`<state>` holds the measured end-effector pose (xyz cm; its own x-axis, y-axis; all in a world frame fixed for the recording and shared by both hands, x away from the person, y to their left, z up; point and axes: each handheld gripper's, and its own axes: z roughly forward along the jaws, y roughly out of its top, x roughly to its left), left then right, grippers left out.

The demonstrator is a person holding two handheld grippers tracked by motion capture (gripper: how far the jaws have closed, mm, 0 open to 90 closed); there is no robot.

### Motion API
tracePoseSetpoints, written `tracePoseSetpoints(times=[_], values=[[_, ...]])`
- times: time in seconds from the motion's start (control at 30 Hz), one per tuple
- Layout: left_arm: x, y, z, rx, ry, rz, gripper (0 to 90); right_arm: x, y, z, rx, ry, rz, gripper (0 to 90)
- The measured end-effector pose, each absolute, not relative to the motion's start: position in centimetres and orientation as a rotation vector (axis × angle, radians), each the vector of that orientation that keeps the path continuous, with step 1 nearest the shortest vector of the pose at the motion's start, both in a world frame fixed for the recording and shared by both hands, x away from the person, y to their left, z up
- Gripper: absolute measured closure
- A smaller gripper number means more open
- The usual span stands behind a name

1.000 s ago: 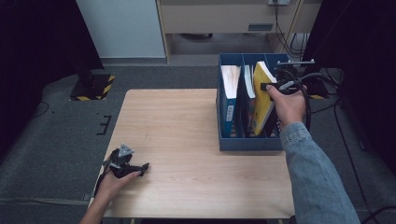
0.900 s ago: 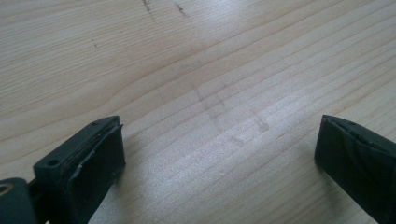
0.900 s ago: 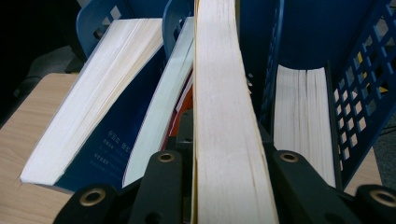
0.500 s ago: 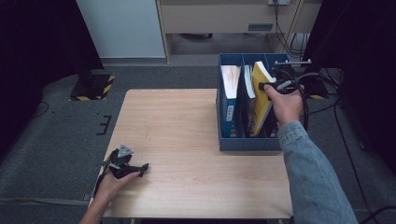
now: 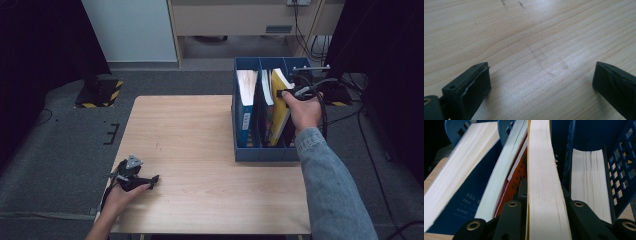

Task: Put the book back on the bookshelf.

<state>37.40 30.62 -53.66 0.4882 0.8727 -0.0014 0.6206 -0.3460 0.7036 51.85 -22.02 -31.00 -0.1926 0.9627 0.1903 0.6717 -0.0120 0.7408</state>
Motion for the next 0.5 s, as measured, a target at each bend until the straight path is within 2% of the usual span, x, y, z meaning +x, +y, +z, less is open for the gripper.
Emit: tracePoseSetpoints(times=[0.5], values=[[37.4, 30.6, -53.7, 2.088, 1.226, 0.502, 0.9, 52.8, -21.6, -32.8, 1.723, 1.939, 0.989, 73.2]])
